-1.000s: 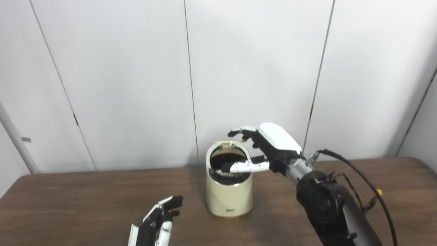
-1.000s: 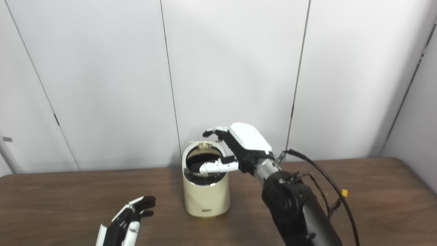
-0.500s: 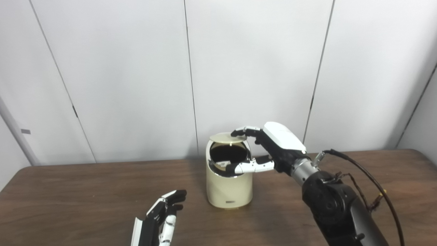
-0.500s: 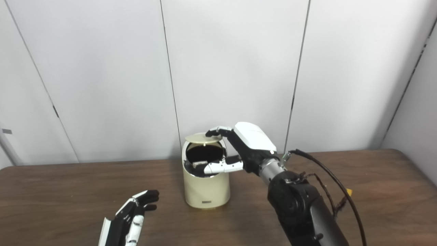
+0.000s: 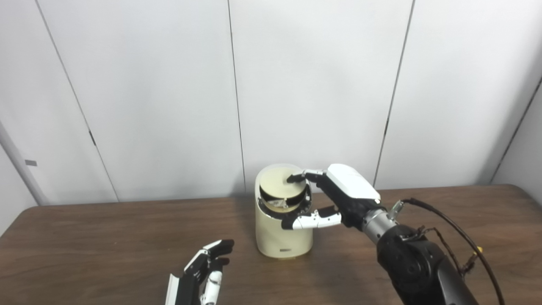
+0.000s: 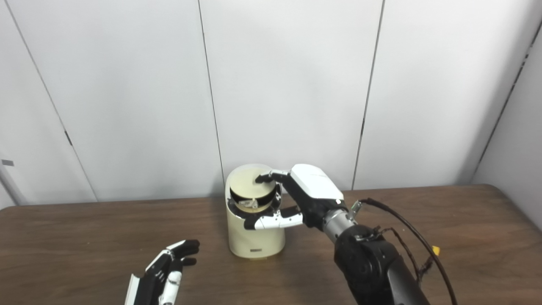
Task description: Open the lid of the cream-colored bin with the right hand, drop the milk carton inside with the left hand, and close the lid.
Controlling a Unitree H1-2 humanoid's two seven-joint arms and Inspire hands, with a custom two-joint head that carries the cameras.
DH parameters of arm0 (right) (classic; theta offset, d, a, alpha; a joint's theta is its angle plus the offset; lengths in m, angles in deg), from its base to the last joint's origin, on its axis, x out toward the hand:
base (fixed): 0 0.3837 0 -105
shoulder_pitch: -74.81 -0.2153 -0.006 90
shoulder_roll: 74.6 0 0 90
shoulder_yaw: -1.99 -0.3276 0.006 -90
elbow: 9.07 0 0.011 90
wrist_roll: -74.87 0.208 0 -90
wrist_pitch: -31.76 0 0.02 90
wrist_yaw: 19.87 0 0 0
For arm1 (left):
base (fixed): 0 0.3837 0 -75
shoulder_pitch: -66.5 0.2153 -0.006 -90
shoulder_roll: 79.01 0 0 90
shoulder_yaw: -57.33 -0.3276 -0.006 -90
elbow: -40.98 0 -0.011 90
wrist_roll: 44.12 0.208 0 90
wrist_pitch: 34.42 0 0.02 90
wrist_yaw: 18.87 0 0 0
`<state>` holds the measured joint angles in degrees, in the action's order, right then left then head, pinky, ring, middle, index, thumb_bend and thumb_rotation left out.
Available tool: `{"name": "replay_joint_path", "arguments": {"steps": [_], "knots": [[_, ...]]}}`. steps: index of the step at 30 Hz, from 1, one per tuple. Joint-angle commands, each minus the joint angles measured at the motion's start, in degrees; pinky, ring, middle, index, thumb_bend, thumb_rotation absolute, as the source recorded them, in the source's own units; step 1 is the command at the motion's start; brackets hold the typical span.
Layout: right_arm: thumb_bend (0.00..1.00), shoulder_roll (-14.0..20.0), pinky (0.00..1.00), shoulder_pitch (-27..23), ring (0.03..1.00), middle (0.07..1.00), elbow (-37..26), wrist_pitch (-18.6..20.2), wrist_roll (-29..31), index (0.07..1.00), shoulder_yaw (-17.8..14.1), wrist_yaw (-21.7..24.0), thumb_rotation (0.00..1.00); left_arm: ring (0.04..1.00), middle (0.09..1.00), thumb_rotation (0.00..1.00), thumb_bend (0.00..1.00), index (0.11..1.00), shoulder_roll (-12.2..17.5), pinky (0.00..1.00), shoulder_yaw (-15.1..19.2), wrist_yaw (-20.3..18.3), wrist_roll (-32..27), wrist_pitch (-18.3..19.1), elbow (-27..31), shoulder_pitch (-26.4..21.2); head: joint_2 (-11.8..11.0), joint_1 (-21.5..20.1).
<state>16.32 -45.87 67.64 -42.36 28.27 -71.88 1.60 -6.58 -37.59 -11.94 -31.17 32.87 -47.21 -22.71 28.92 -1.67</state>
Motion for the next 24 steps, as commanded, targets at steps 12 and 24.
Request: {"name": "replay_joint_path", "arguments": {"steps": [12,24], "knots": [[0.81,3.3,0.77,-0.5,0.885,0.831,0.2,-8.4,-6.9,0.784,4.4,-2.2,0.72,0.753,0.760,0.77,0.30,0.736,-1.0,0.68,-0.4,0.5,1.5,0.4,-0.3,1.0,0.0,0.2],[0.80,3.6,0.82,0.7,0.918,0.870,0.4,-10.3,-10.5,0.834,6.4,-0.5,0.67,0.751,0.756,0.76,0.30,0.735,-1.2,0.68,-0.1,1.2,2.5,0.2,-0.9,0.7,-0.3,0.0]]}}
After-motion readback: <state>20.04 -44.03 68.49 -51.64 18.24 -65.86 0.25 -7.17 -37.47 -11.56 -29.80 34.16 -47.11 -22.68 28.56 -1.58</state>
